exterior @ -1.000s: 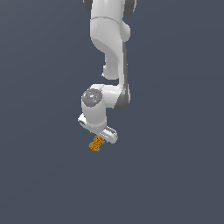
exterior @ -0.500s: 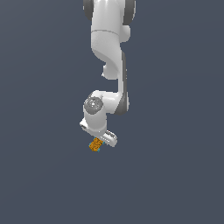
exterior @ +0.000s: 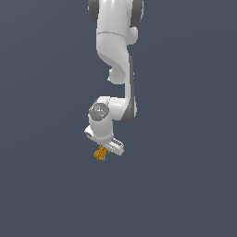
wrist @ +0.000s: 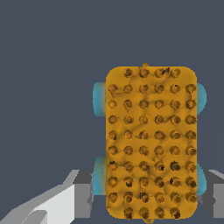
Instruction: Pick up the object and move it to a goal position.
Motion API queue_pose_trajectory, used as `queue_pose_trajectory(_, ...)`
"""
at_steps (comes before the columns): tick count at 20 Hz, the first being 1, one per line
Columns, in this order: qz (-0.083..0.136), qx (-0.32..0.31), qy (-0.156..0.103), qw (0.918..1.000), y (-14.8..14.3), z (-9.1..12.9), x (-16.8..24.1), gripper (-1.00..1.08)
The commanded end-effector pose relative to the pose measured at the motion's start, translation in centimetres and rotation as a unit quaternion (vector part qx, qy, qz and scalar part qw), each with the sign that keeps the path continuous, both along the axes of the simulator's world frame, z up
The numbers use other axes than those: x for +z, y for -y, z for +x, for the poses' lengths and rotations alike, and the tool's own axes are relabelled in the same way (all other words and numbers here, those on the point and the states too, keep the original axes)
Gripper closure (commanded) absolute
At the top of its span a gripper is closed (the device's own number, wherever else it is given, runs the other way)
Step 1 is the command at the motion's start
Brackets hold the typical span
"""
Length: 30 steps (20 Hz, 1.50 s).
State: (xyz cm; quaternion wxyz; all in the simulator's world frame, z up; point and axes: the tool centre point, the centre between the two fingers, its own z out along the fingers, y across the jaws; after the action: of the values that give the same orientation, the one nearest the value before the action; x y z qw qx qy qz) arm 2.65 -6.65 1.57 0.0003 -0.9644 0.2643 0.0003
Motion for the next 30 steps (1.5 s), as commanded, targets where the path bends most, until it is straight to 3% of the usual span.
queue_pose_trajectory(1,0.000,0.000,0.000,1.0000,0.1,0.0,0.0,1.08)
queue_pose_trajectory(14,0.000,0.000,0.000,1.0000,-1.4,-2.0,0.0,1.08)
queue_pose_trajectory(30,0.000,0.000,0.000,1.0000,-7.2,-10.0,0.2,1.08)
